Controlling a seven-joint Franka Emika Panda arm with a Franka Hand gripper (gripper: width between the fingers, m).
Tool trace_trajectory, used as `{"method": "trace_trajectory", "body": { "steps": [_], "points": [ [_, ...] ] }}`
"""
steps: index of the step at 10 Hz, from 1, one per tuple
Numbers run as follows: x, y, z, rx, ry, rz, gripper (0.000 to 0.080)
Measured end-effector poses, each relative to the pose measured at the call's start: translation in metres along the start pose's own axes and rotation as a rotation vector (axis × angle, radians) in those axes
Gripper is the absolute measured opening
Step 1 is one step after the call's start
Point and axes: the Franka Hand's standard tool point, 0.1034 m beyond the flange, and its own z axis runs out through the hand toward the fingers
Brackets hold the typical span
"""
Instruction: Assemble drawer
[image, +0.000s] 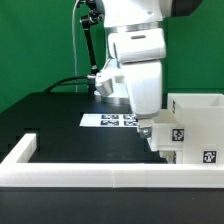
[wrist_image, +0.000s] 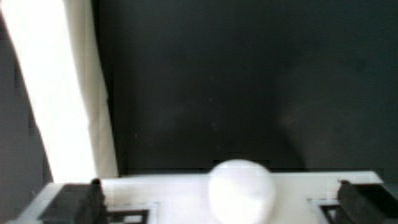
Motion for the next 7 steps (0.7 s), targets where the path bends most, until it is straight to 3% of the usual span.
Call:
{"method": "trace_trajectory", "body": {
  "steps": [2,7],
  "points": [
    [-0.0002,0.0015,-0.0007,0.035,-0.025,-0.01,0.0649],
    [0.0058,0.0013,0.0011,0.038,-0.026,0.017,0.0649]
  ]
}}
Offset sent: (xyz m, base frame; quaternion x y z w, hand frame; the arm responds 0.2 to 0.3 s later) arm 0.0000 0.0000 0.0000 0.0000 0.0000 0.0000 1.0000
